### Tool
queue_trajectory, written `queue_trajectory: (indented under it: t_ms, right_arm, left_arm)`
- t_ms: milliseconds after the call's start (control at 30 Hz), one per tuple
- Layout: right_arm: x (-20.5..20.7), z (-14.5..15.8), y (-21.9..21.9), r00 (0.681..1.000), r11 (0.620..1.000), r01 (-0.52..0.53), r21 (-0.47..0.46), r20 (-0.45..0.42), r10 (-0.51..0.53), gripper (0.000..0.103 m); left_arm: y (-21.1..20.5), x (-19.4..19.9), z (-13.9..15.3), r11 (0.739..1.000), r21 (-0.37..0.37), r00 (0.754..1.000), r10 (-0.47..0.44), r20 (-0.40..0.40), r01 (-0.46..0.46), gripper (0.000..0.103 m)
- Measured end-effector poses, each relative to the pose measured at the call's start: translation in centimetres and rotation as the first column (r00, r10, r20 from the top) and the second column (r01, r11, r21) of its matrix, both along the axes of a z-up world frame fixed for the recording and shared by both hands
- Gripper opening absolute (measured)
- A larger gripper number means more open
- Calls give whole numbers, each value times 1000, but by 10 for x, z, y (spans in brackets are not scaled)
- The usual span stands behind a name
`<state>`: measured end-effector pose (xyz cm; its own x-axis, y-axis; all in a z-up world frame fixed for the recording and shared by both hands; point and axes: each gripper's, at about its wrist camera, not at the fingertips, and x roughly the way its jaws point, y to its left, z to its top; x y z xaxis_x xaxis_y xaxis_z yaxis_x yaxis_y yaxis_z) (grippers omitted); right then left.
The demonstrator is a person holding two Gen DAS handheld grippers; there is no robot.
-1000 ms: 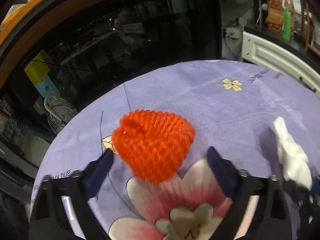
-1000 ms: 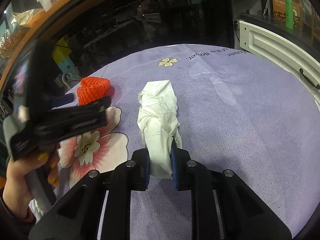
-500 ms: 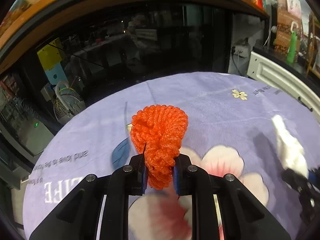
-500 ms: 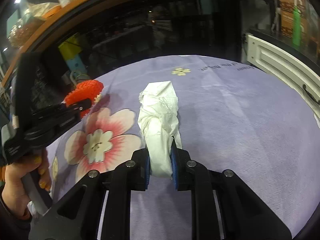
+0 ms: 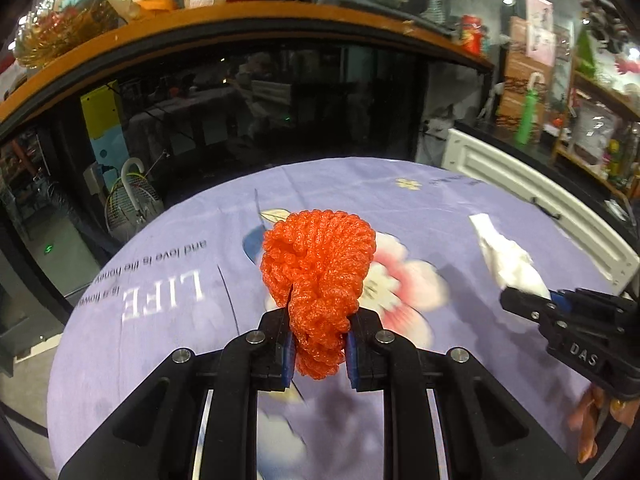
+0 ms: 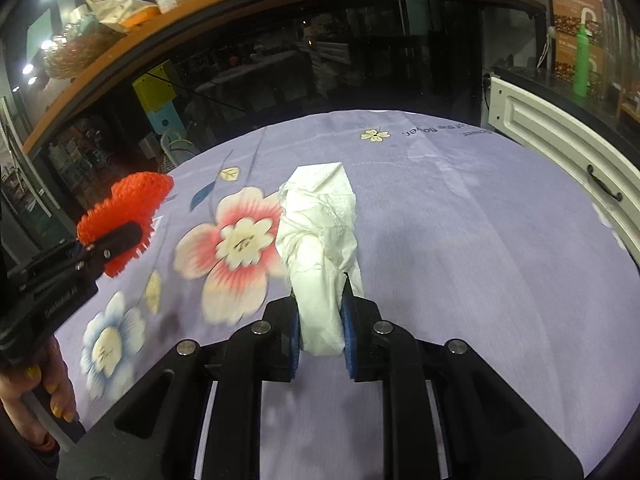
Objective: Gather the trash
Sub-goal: 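Carry the tissue and foam net over the bin and release both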
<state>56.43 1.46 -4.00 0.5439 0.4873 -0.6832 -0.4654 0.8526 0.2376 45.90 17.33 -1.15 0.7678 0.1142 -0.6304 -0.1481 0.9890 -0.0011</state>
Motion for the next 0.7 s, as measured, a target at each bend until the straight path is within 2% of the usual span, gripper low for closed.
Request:
queue_trajectory:
  t_ms: [100,333,500,700]
  right_arm:
    - [-33,11,-13,1000,1000,-3,-5,24,3,18]
    - [-108,31,-59,999,998,15,56,49,-18,18]
    - [-168,40,-88,995,998,26,49,97,-31,18]
    - [-223,39,-127,992,996,70,61,98,-76,18]
  left_arm:
    - [-19,-30,6,999,8,999,-37,23,36,19]
    - [-68,-101,19,991,72,989,-120,85,114,19]
    - [-91,-148,24,986,57,981,-161,109,156,19]
    - [-124,-194,26,976,69,969,-212,128,204,19]
